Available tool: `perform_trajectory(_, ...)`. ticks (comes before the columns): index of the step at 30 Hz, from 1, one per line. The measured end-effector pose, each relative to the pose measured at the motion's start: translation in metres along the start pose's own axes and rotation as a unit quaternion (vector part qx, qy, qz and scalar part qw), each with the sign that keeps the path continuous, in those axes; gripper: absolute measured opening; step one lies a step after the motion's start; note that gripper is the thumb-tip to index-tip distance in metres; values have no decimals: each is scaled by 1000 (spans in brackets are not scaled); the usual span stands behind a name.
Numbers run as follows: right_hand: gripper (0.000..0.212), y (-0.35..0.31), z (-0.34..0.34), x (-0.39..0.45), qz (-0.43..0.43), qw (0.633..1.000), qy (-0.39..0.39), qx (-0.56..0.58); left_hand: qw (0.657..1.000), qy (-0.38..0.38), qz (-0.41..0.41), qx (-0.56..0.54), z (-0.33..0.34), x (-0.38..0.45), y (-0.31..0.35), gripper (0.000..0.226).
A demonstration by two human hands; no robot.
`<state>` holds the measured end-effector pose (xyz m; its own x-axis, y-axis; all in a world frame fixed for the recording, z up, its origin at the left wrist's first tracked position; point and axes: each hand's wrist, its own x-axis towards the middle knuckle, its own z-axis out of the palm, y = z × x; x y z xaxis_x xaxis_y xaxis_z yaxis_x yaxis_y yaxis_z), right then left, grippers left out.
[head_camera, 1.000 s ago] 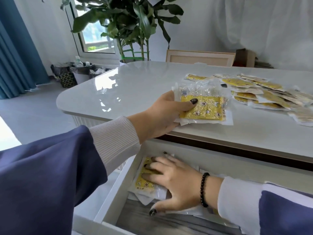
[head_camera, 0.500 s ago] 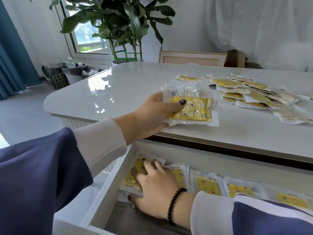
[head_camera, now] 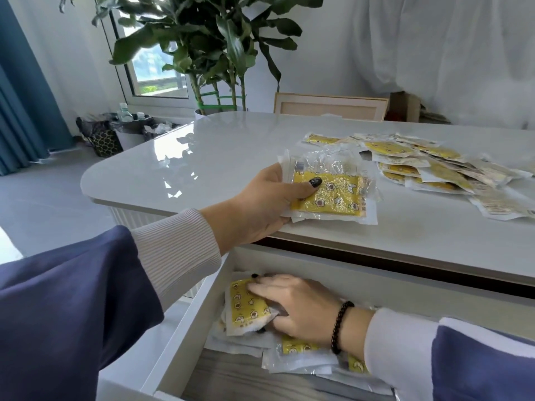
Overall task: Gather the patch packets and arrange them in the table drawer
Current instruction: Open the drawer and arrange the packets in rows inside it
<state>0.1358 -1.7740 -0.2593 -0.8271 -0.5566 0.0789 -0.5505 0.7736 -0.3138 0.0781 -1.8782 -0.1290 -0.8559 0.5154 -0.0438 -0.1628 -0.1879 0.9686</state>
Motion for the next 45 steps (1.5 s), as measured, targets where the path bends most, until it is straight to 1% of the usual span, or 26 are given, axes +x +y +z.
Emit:
perform_trajectory(1, 53, -2, 4, -4, -4, 1000, 28, -6, 1000, 1, 0, 3, 0, 0, 0, 37)
perform_trajectory(2, 53, -4, 7, -6, -14, 999, 37, -16, 1000, 2, 0, 6, 1, -1, 1, 36)
perform_trajectory(4, 64, -7, 4, -3, -24, 999, 12, -31, 1000, 4, 1, 9, 2, -2, 2, 35)
perform_trajectory(6, 72, -10, -6, 2, -9, 998, -27, -56, 1000, 8, 1, 9, 2, -3, 2, 36)
perform_trajectory(8, 75, -17, -12, 5, 6, 992, -47, -120, 1000, 12, 0, 12, 3, -4, 3, 34)
perform_trajectory(11, 68, -40, -7, 5, 48, 979, -65, -188, 1000, 16, -2, 18, 4, -5, 3, 32)
perform_trajectory(13, 66, -53, -6, 6, 88, 976, -76, -182, 1000, 19, -3, 22, 4, -7, 4, 29)
perform_trajectory(15, 60, -55, -12, 7, 109, 982, -79, -134, 999, 26, 0, 20, 6, -11, 5, 23)
perform_trajectory(16, 55, -51, -15, 6, 112, 988, -68, -85, 999, 37, 8, 14, 8, -13, 6, 22)
perform_trajectory(18, 43, -41, -25, -1, 101, 995, -4, 20, 996, 87, 33, -17, 12, -21, 4, 23)
perform_trajectory(19, 39, -37, -32, -9, 98, 992, 36, 68, 991, 120, 41, -39, 13, -26, 1, 22)
perform_trajectory(21, 33, -28, -44, -31, 114, 983, 81, 116, 985, 158, 42, -47, 13, -43, -10, 18)
perform_trajectory(23, 30, -18, -50, -57, 145, 969, 92, 177, 989, 143, 30, 0, 13, -65, -26, 18)
perform_trajectory(26, 37, -7, -56, -92, 200, 925, 89, 309, 993, 98, 9, 58, 12, -89, -41, 18)
perform_trajectory(28, 40, -2, -57, -107, 219, 890, 102, 386, 992, 63, -8, 113, 7, -91, -44, 19)
perform_trajectory(29, 40, 2, -58, -113, 234, 863, 116, 432, 988, 47, -19, 147, 3, -89, -45, 22)
perform_trajectory(31, 40, 8, -58, -118, 270, 779, 143, 548, 975, 18, -50, 218, -2, -84, -48, 21)
perform_trajectory(32, 35, 9, -60, -121, 275, 738, 152, 598, 967, 2, -69, 244, -4, -81, -51, 17)
perform_trajectory(33, 27, 9, -60, -122, 273, 708, 151, 634, 960, -15, -89, 265, -4, -79, -54, 15)
perform_trajectory(34, 25, 8, -61, -122, 270, 691, 137, 656, 953, -31, -109, 282, -5, -78, -57, 15)
perform_trajectory(35, 29, 6, -60, -122, 268, 700, 110, 653, 946, -48, -123, 295, -5, -76, -59, 17)
perform_trajectory(37, 33, 1, -61, -121, 272, 747, 60, 604, 940, -76, -140, 303, -3, -74, -64, 21)
perform_trajectory(39, 39, -3, -63, -118, 271, 771, 50, 574, 938, -83, -145, 302, -2, -71, -69, 27)
perform_trajectory(41, 44, -5, -66, -115, 263, 789, 54, 552, 936, -66, -141, 315, 1, -67, -74, 42)
perform_trajectory(43, 39, -4, -67, -115, 278, 802, 53, 526, 935, -31, -135, 327, 5, -64, -81, 59)
perform_trajectory(45, 31, -2, -66, -117, 308, 808, 35, 501, 937, 16, -130, 324, 10, -59, -87, 58)
